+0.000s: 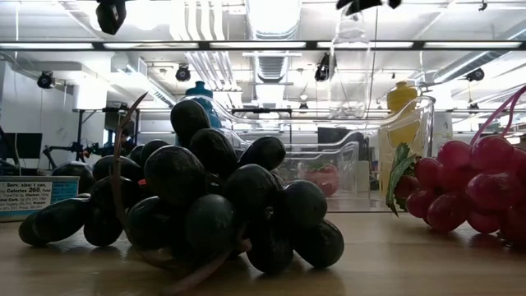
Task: Pick & Place Food Item
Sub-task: Put the transparent bottle into the top transparent bin
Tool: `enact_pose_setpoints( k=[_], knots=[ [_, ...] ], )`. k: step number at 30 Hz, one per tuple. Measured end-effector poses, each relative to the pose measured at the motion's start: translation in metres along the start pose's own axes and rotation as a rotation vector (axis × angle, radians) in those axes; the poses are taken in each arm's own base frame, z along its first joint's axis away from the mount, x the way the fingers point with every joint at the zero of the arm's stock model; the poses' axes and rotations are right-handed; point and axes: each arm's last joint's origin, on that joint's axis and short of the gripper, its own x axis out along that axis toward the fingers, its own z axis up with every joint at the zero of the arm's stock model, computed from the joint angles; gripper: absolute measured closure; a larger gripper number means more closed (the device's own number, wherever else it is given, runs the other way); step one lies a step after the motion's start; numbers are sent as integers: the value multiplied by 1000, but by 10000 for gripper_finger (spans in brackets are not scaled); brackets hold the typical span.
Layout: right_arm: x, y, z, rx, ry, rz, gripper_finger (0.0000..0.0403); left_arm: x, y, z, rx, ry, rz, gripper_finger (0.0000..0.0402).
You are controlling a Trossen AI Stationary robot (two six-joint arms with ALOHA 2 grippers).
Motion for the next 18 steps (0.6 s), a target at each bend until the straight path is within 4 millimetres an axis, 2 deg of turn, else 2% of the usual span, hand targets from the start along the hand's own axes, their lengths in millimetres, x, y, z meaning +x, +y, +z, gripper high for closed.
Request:
enact_pose_setpoints(
  k=[6, 13, 18],
  knots=[
    [33, 11, 8, -8, 41, 51, 255, 0, 0, 0, 0, 0, 0, 387],
    [79, 10, -5, -14, 144, 45, 255, 0, 0, 0, 0, 0, 0, 387],
    [103, 5, -8, -1, 132, 32, 255, 0, 0, 0, 0, 0, 0, 387]
  ],
)
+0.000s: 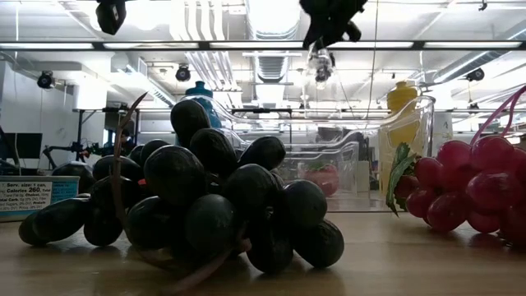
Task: Pick & Place Food Item
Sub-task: Put the transparent bottle into the top transparent bin
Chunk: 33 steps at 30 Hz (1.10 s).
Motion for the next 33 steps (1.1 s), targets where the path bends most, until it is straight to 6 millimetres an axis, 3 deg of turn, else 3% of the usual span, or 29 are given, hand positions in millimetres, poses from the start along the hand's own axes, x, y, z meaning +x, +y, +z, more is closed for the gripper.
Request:
enact_pose_setpoints(
  k=[11, 20, 33],
  knots=[
    [26, 2, -9, 11, 49, 54, 255, 0, 0, 0, 0, 0, 0, 387],
    [44, -8, -31, 16, 116, 11, 255, 0, 0, 0, 4, 0, 0, 387],
    [62, -20, -57, 77, -3, -9, 255, 0, 0, 0, 7, 0, 0, 387]
  ],
)
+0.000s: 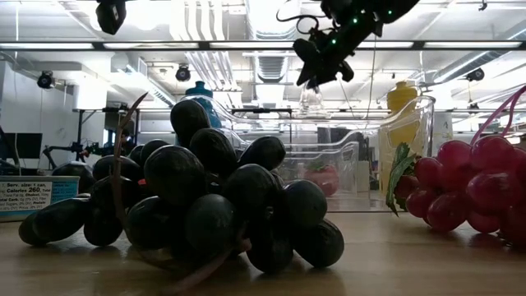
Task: Pick & Place Food Item
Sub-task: Put the transparent bottle into the top transparent bin
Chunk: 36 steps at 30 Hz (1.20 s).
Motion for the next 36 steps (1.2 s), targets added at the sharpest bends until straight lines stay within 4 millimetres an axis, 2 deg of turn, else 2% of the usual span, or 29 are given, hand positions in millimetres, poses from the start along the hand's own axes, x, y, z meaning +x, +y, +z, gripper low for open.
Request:
enact_pose_setpoints(
  k=[12, 19, 36],
  knots=[
    [-16, -6, -2, -15, -32, -53, 255, 0, 0, 0, 0, 0, 0, 387],
    [-13, -8, -14, -8, -1, -79, 255, 0, 0, 0, 0, 0, 0, 387],
    [-18, -8, -11, 3, -15, -74, 254, 0, 0, 0, -3, 0, 0, 387]
  ],
)
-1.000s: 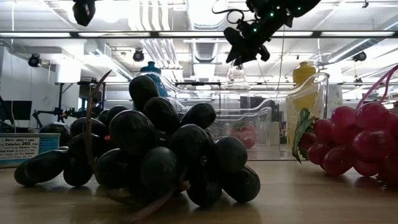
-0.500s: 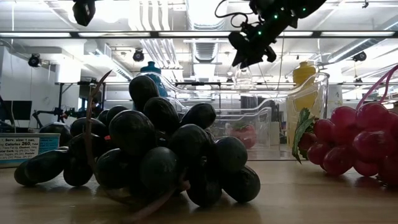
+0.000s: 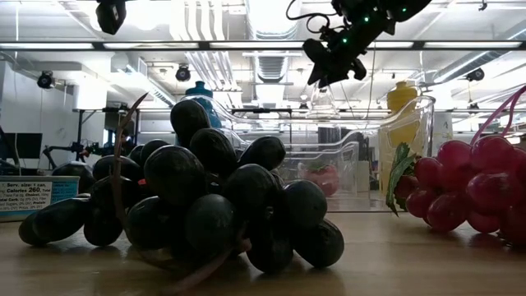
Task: Pick & Place Food Item
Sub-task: Put the transparent bottle into the top transparent bin
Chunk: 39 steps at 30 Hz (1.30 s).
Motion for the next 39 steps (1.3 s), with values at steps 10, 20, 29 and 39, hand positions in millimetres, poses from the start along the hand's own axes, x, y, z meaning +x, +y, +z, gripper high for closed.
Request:
enact_pose_setpoints(
  k=[10, 20, 29, 39],
  knots=[
    [1, 1, -1, 22, 7, 3, 241, 0, 0, 0, 0, 0, 0, 387],
    [1, 1, -1, 20, 9, 8, 204, 0, 0, 0, 0, 0, 0, 387],
    [1, 1, -1, 22, 8, 4, 190, 0, 0, 0, 0, 0, 0, 387],
    [1, 1, -1, 23, 6, -1, 163, 0, 0, 0, 0, 0, 0, 387]
  ],
)
